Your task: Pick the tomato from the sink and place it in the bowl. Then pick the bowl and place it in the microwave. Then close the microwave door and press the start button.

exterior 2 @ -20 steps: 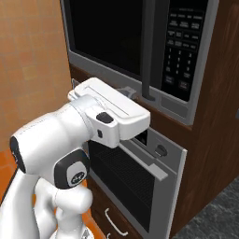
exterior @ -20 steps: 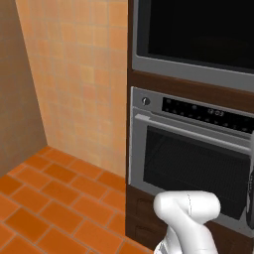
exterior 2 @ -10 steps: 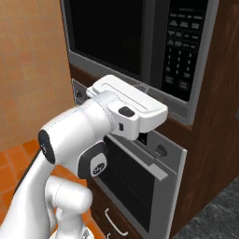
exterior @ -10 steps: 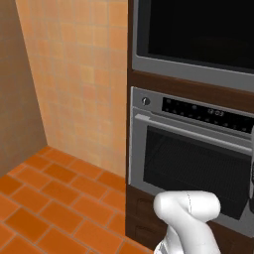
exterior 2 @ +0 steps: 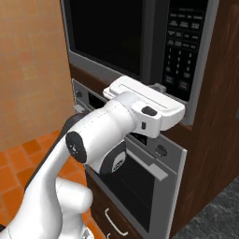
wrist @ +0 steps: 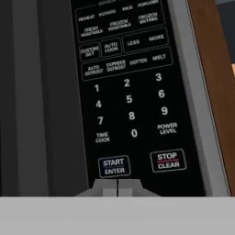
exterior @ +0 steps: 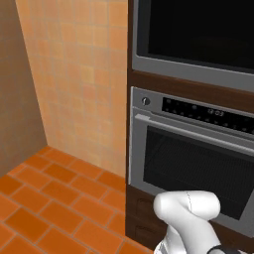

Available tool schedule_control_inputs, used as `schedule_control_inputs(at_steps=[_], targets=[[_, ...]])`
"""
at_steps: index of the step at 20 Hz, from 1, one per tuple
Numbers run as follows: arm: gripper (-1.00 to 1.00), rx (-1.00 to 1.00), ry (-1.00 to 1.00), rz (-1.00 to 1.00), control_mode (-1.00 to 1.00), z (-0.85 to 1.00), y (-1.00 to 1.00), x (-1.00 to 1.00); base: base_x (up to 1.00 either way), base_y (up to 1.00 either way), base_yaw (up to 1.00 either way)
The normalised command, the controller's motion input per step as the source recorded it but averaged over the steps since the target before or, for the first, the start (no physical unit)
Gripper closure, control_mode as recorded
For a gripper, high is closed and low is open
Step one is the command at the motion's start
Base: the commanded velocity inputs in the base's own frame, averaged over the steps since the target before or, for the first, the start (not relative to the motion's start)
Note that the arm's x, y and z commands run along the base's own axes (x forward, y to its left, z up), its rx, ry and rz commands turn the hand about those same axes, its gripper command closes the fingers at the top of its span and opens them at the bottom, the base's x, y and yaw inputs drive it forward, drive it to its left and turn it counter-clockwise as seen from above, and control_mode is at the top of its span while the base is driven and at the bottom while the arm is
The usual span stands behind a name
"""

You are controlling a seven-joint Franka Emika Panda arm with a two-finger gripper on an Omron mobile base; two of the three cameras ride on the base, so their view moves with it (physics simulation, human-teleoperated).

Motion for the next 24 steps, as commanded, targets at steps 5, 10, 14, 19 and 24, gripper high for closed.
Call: schedule_control_inputs(at_steps=[5, 10, 14, 19, 24], targets=[[1.00, 0.00, 0.00, 0.04, -1.00, 0.00, -0.15, 0.25, 0.00, 0.00, 0.00], [1.00, 0.00, 0.00, 0.04, -1.00, 0.00, -0.18, 0.17, 0.00, 0.00, 0.00], [1.00, 0.00, 0.00, 0.00, -1.00, 0.00, 0.00, 0.25, 0.00, 0.00, 0.00], [1.00, 0.00, -0.02, 0.02, -1.00, 0.03, 0.07, 0.17, 0.00, 0.00, 0.00], [1.00, 0.00, -0.02, 0.05, -1.00, 0.03, 0.01, 0.22, 0.00, 0.00, 0.00]])
